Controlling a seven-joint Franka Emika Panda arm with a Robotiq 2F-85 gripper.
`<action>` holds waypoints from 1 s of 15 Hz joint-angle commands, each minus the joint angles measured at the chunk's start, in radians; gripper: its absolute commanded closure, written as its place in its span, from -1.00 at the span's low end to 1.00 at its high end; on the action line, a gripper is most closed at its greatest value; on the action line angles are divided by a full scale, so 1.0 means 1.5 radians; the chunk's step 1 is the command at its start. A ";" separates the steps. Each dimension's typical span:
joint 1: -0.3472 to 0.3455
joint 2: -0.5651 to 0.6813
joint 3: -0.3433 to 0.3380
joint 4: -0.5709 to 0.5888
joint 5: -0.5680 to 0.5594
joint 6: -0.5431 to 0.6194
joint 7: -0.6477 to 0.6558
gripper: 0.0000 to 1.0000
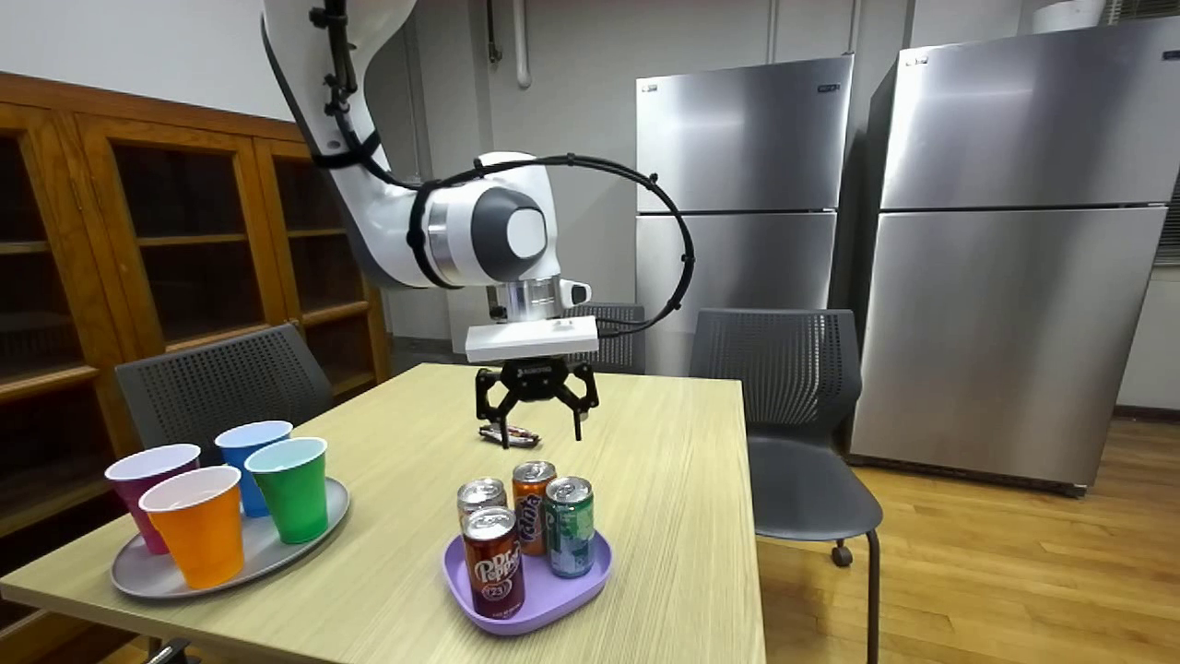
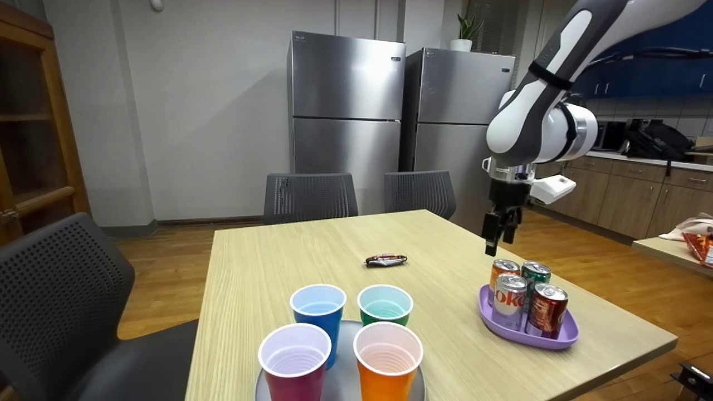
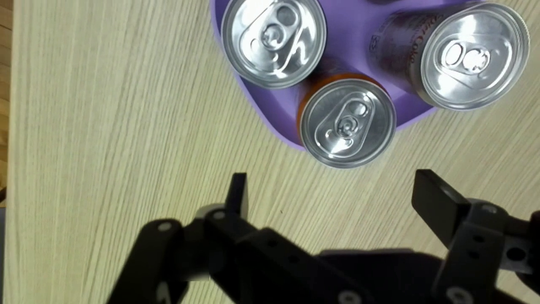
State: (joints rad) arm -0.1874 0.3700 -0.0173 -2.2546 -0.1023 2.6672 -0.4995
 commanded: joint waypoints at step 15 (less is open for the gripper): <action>0.044 -0.049 -0.036 0.108 -0.016 -0.209 0.186 -1.00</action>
State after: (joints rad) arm -0.1426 0.3147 -0.0561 -2.1112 -0.1042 2.4033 -0.2732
